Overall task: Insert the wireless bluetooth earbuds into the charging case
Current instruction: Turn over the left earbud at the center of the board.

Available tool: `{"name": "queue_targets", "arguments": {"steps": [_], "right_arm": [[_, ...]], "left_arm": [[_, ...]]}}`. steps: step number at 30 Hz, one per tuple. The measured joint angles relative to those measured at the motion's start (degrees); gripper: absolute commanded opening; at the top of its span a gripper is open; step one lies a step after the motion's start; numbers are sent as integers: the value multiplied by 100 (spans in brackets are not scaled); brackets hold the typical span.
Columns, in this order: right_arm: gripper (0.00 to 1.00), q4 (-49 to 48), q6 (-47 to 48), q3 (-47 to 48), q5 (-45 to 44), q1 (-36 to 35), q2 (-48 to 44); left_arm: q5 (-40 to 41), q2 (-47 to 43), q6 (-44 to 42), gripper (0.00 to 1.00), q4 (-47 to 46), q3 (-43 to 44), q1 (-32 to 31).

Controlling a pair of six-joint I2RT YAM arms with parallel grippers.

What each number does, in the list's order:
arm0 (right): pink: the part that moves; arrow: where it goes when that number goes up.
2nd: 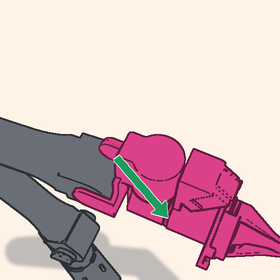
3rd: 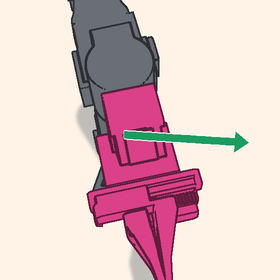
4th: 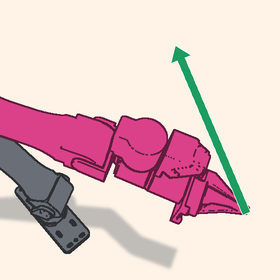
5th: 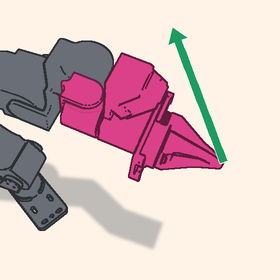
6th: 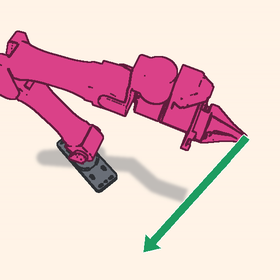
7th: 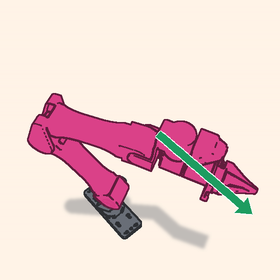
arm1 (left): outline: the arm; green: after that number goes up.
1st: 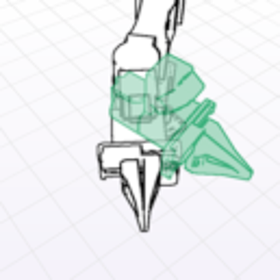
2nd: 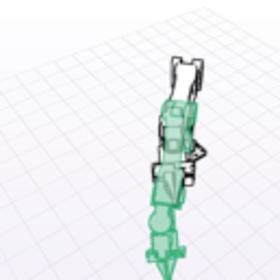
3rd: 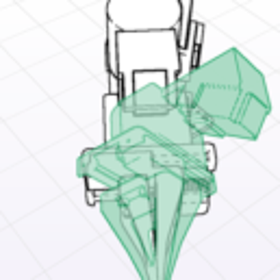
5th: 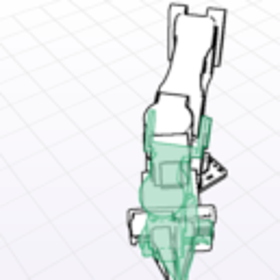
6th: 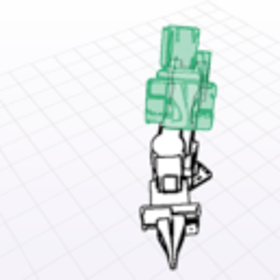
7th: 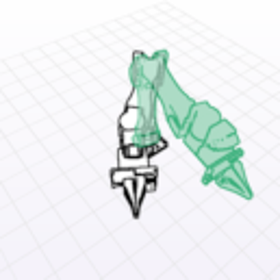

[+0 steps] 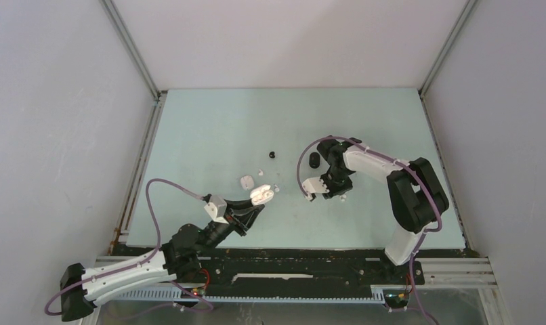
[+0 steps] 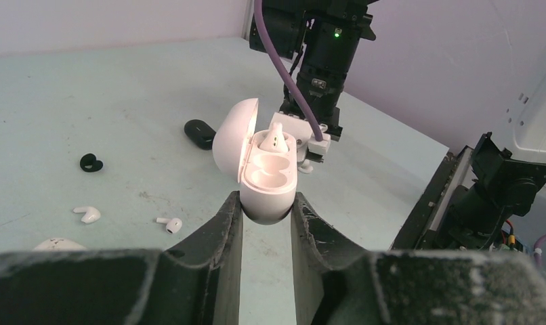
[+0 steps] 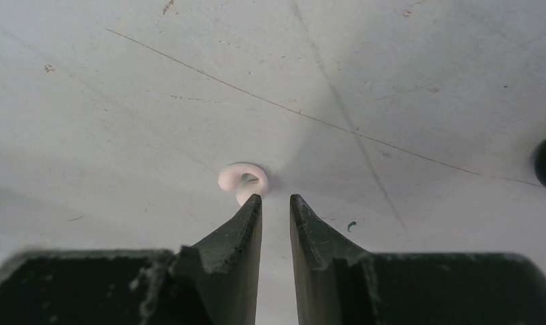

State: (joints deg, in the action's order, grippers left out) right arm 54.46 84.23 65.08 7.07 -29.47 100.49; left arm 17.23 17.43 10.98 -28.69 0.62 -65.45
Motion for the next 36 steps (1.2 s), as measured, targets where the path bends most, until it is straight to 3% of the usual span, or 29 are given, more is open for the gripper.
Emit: {"name": "queue_targets", "arguments": {"steps": [36], "right_arm": [[22, 297, -149, 0, 83, -9, 179]], "left_arm": [[9, 57, -2, 0, 15, 0, 0]]}}
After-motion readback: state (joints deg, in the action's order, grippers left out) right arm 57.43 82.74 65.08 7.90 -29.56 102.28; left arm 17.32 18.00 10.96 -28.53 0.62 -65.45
